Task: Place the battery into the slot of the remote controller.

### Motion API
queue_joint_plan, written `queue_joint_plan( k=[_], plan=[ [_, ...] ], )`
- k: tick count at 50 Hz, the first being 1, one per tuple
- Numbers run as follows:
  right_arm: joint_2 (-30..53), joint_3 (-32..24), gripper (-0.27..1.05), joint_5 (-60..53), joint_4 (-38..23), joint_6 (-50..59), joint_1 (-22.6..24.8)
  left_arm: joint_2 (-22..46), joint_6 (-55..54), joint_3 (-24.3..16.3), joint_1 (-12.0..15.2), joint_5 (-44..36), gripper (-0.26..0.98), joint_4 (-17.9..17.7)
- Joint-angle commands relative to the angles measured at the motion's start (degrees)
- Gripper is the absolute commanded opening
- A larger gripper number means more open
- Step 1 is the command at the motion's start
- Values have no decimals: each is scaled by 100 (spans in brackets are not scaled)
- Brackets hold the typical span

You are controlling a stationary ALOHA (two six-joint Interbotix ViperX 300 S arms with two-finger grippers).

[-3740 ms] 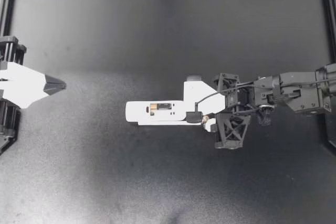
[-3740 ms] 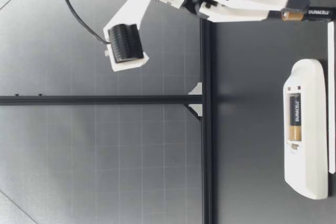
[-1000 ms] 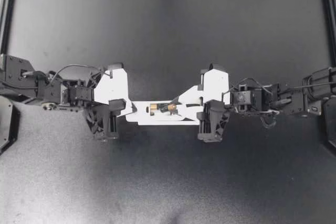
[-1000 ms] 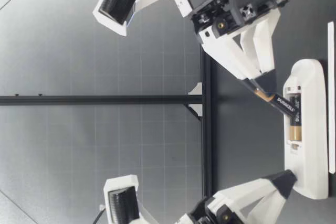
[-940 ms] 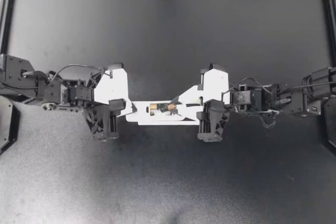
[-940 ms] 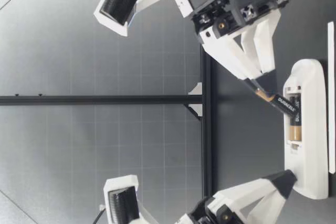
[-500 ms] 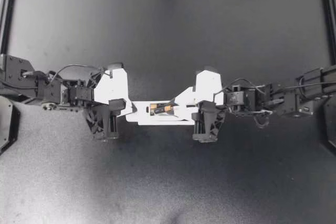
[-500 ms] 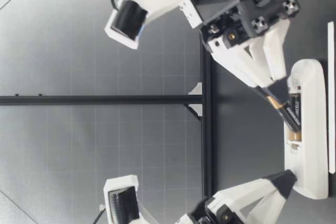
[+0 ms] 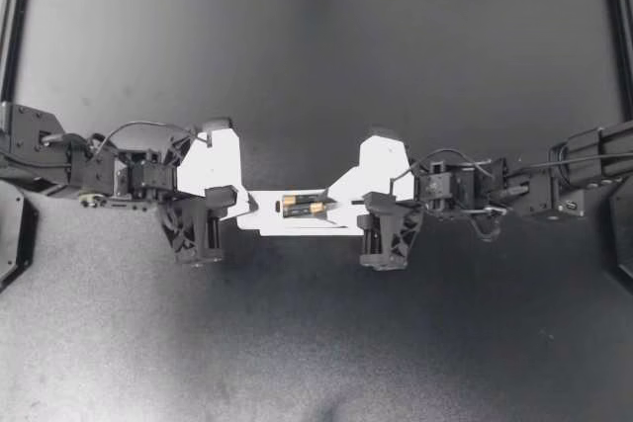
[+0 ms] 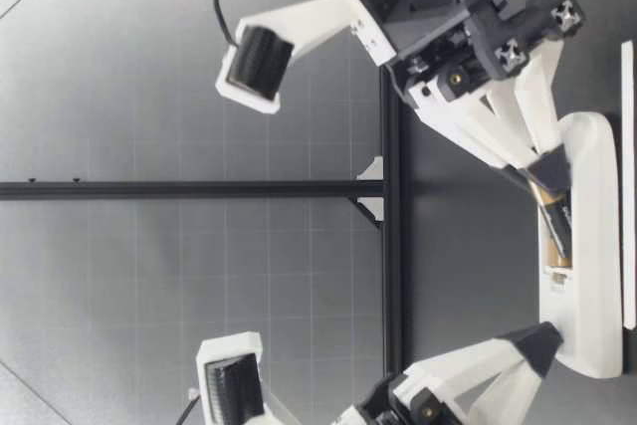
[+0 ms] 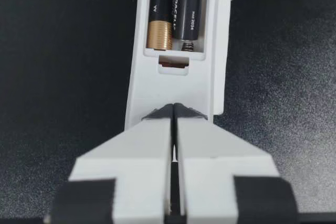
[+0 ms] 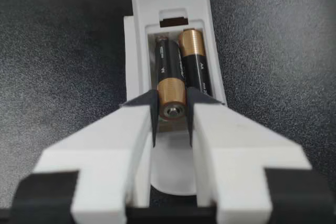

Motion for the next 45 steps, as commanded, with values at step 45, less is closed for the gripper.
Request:
queue_joint_plan(
  k=[45],
  plan=[
    [-1204,-53,39,835,580,1960,132,-97,-18,-44,18,-9,-16,-26]
  ],
)
